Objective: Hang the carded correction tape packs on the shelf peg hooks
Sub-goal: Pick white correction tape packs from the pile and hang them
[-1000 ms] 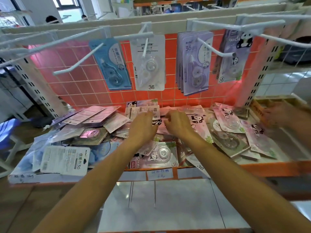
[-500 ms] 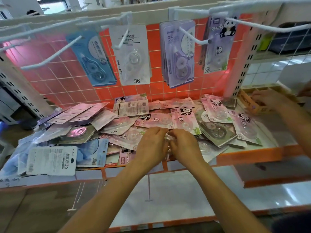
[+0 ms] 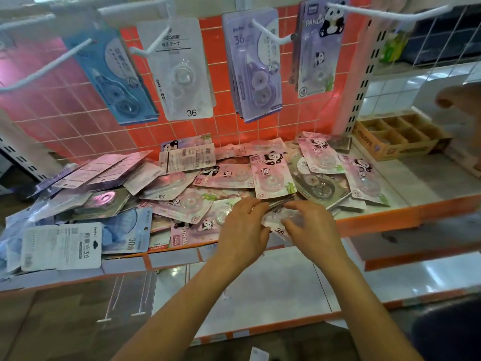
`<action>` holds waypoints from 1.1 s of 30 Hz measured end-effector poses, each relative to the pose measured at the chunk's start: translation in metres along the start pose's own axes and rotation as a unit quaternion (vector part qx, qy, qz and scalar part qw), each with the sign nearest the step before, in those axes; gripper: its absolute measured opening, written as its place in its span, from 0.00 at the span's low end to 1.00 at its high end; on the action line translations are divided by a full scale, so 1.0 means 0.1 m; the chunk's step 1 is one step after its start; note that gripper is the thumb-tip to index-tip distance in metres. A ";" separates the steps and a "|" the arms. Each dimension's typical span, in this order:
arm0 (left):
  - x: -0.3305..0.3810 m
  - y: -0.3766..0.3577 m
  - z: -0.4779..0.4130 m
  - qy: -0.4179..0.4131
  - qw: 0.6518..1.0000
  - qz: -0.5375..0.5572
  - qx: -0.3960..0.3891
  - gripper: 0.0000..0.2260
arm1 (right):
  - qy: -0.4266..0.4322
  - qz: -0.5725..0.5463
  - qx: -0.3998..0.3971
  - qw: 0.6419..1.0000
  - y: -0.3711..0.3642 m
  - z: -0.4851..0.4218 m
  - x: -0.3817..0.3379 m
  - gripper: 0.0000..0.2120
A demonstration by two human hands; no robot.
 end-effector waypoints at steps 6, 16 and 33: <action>0.02 -0.10 0.15 0.012 0.999 0.005 -0.031 0.22 | 0.000 0.031 -0.079 0.996 -0.01 0.13 0.14 0.32; 0.06 -0.09 0.23 0.042 0.998 0.043 -0.031 0.22 | 0.080 0.061 -0.036 0.994 -0.16 0.20 0.23 0.26; 0.12 0.17 0.33 0.197 0.893 0.405 0.005 0.40 | 0.099 -0.147 -0.028 0.984 0.25 0.35 -0.56 0.15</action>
Point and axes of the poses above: each hand's wrist, its own z-axis away from the middle knuckle, its own y-axis out of the back of the hand, x = y × z, the point moved 2 cm from there along -z, towards the middle knuckle, and after that the axes turned 10 degrees about -z, right-handed, at the moved point
